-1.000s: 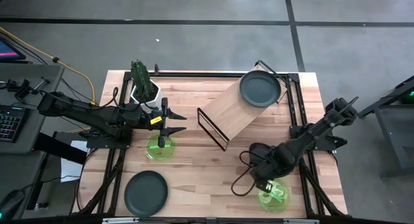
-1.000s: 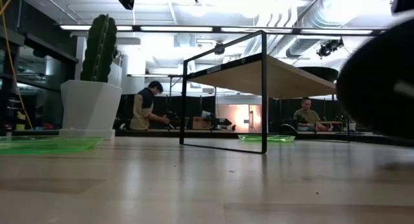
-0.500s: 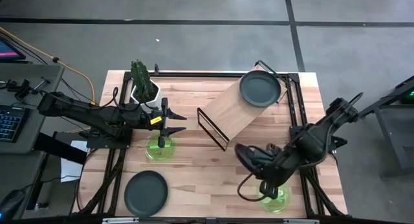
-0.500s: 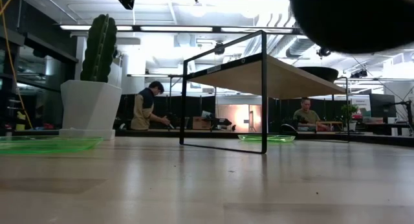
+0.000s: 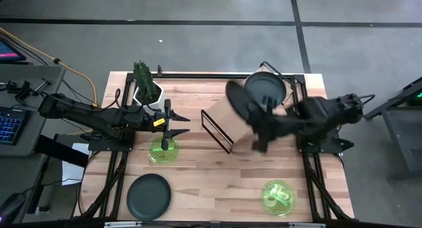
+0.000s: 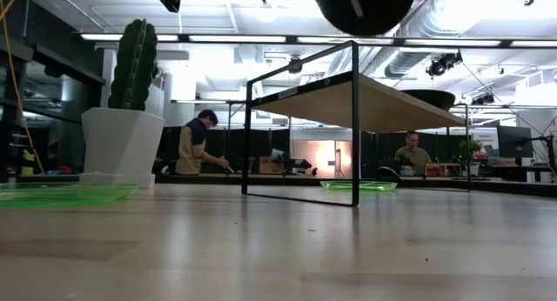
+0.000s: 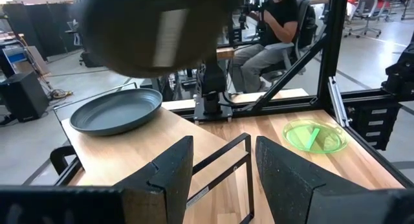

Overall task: Place and stack plates onto a shelf
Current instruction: Stack the right black plate on top of the black plate on the shelf

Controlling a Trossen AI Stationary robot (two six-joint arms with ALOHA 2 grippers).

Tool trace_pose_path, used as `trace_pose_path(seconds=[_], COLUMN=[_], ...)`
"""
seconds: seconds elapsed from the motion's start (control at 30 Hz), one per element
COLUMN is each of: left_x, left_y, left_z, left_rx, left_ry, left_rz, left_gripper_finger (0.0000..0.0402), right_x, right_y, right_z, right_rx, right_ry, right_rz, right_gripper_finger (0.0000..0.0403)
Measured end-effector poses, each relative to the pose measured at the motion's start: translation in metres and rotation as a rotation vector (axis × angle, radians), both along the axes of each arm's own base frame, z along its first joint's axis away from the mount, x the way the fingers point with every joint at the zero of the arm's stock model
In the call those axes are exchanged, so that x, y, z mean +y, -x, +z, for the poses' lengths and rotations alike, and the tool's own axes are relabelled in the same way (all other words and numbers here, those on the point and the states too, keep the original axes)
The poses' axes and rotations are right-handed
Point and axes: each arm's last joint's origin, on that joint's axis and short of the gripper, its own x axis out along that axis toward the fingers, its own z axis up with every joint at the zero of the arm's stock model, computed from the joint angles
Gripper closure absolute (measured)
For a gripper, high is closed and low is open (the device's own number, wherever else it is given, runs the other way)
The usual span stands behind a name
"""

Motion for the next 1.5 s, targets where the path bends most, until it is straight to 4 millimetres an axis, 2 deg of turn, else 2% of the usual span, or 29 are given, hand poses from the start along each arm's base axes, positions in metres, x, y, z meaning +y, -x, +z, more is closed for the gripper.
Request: trace_pose_path(seconds=[0.13, 0.23, 0.37, 0.5, 0.67, 0.8, 1.5], left_x=[0.0, 0.0, -0.002, -0.002, -0.001, -0.002, -0.001], left_y=[0.0, 0.0, 0.0, 0.001, 0.0, 0.0, 0.0], left_z=[-0.001, -0.002, -0.003, -0.003, -0.003, 0.0, -0.001], left_rx=[0.013, 0.018, 0.031, 0.032, 0.027, 0.005, 0.007], left_ry=[-0.001, 0.0, -0.002, -0.002, -0.003, 0.0, 0.0], left_rz=[0.0, -0.003, -0.011, -0.011, -0.011, -0.01, -0.007], left_gripper_finger=[0.0243, 0.0243, 0.0243, 0.0243, 0.0243, 0.0243, 0.0243], right_x=[-0.039, -0.059, -0.08, -0.096, -0.108, -0.116, -0.119], right_y=[-0.004, -0.012, -0.014, -0.013, -0.009, -0.012, -0.014], right_z=[-0.012, -0.025, -0.055, -0.088, -0.115, -0.131, -0.136], right_rx=[0.135, 0.18, 0.315, 0.447, 0.567, 0.587, 0.581], right_ry=[0.138, 0.163, 0.166, 0.168, 0.168, 0.156, 0.095], right_rz=[-0.208, -0.254, -0.349, -0.395, -0.419, -0.409, -0.385], right_gripper_finger=[0.0403, 0.0403, 0.0403, 0.0403, 0.0403, 0.0403, 0.0403])
